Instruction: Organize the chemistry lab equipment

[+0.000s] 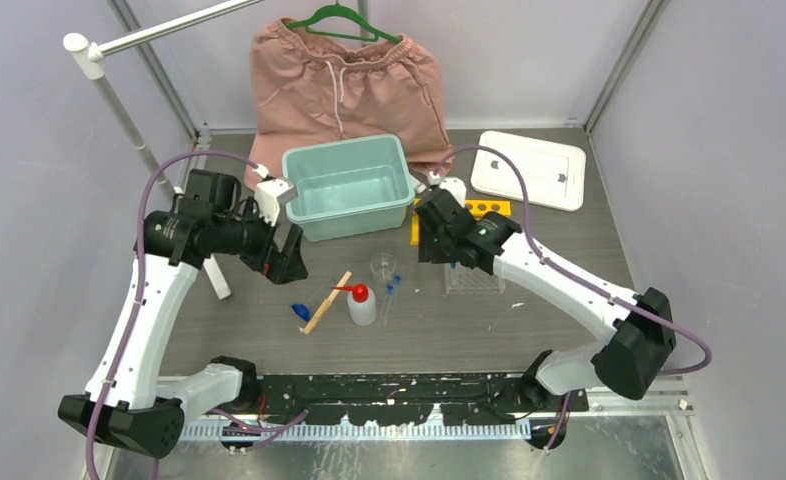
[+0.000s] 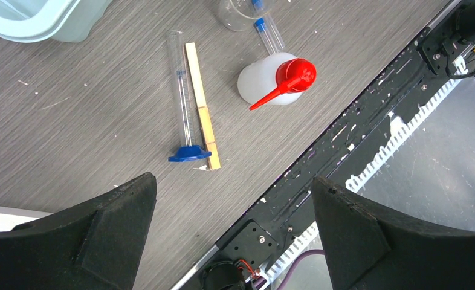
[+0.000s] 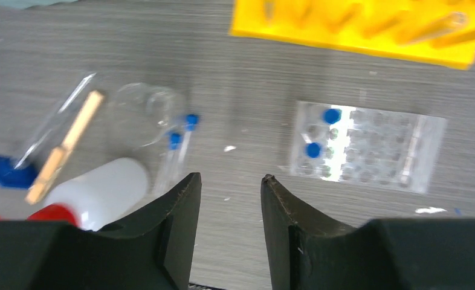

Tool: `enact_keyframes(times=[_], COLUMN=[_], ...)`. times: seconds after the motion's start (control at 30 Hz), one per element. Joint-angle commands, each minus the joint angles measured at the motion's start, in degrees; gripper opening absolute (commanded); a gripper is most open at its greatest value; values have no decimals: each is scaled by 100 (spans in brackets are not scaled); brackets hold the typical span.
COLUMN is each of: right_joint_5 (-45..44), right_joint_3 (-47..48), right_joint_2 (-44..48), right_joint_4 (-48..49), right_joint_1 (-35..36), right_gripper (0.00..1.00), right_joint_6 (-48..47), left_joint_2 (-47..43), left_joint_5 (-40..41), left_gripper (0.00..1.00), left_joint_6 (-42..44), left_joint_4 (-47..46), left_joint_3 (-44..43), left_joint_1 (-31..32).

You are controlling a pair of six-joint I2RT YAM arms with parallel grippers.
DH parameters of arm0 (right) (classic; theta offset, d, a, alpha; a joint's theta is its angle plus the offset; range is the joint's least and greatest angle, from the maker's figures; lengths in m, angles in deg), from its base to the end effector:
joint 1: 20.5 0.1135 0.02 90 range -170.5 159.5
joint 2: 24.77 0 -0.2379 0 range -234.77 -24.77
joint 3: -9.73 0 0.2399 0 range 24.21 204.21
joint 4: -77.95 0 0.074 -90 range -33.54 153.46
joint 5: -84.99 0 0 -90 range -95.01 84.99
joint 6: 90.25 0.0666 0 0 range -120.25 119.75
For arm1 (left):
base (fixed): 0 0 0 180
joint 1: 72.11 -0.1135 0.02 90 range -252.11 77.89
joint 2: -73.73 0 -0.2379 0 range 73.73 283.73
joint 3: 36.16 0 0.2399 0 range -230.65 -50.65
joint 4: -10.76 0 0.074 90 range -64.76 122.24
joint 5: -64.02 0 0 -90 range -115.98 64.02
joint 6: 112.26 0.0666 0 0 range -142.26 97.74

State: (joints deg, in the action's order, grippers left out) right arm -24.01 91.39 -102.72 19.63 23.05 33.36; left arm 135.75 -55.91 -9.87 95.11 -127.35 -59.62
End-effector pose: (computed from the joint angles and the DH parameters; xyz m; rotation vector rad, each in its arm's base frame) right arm 0.2244 0.1834 0.2500 -0.0821 2.4568 0.1673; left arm 0.1813 -0.0742 0.3324 0.7315 2.3585 -0.6584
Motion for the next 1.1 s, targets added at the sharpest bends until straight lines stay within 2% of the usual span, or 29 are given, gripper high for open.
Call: enact_keyframes(times=[0.0, 0.13, 0.33, 0.63, 1.07], right_joint_5=[145, 526, 446, 648, 56], right_joint_3=[457, 584, 555, 173, -561], right_joint_2=[-352, -1140, -1784, -2066, -2072], right_joint_4=[179, 437, 743, 1229, 1861], right_joint_1=[597, 786, 786, 787, 796], right_gripper=[47, 46, 39, 39, 36], right_joint_6=[423, 655, 955, 1273, 1825], left_joint_2=[-130, -133, -196, -173, -126], left_joint_5=[-17, 18, 56, 40, 102], left_gripper=[100, 100, 100, 100, 100], left_joint_6=[-36, -54, 26, 41, 79], left_joint_4=[-161, -123, -35, -34, 37], left_joint_3=[-256, -283, -314, -326, -467], left_joint_1=[5, 5, 4, 1, -1])
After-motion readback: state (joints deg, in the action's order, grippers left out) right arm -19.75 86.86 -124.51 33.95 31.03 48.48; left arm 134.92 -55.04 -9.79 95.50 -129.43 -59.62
